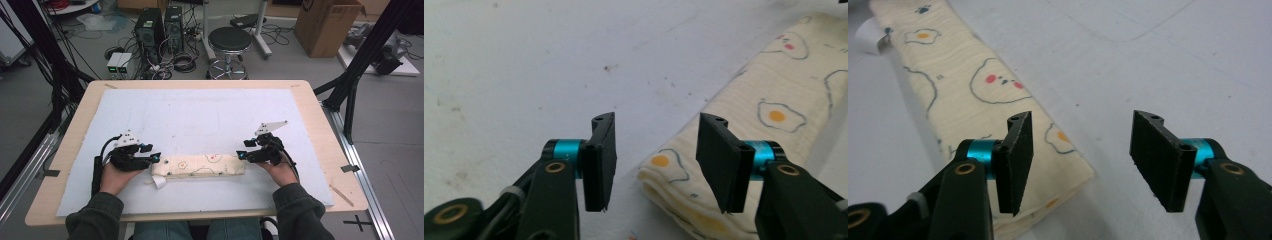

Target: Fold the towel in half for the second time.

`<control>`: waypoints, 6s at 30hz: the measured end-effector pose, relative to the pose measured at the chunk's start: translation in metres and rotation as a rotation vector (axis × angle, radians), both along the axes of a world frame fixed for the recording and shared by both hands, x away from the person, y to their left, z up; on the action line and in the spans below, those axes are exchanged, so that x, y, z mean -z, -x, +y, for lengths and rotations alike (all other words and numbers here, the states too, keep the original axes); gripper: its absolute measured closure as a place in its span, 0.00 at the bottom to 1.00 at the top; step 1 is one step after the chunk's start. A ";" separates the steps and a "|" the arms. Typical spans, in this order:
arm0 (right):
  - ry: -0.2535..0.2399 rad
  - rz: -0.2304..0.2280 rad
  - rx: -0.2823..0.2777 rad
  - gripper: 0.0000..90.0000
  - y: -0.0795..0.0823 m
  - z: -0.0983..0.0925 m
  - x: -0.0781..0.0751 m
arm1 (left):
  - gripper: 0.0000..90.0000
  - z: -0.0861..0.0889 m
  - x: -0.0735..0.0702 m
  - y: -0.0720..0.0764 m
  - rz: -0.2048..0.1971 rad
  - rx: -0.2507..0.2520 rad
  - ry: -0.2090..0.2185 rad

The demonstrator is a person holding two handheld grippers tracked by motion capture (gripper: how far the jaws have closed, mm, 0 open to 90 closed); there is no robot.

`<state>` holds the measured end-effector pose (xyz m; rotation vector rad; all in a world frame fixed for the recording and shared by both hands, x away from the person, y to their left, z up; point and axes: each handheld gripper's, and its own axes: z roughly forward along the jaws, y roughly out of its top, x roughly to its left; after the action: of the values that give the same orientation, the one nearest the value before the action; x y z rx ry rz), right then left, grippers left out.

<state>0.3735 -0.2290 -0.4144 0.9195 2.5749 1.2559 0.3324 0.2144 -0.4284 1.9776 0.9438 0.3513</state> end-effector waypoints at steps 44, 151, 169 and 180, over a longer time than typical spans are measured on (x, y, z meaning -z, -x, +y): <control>0.042 0.105 -0.090 0.86 0.000 0.012 0.024 | 0.87 -0.009 0.012 -0.001 0.121 0.065 -0.050; -0.087 -0.005 0.149 0.33 -0.045 -0.010 -0.027 | 0.46 -0.007 -0.038 -0.041 0.005 -0.018 0.059; -0.072 -0.016 0.155 0.21 -0.043 -0.006 -0.028 | 0.40 -0.007 -0.039 -0.033 -0.008 -0.004 0.042; -0.070 -0.013 0.154 0.19 -0.037 -0.006 -0.031 | 0.39 -0.006 -0.041 -0.025 -0.023 0.011 0.047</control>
<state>0.4101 -0.2345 -0.3831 1.0964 2.4111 1.3112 0.3574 0.2080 -0.3877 1.9310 0.9186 0.3419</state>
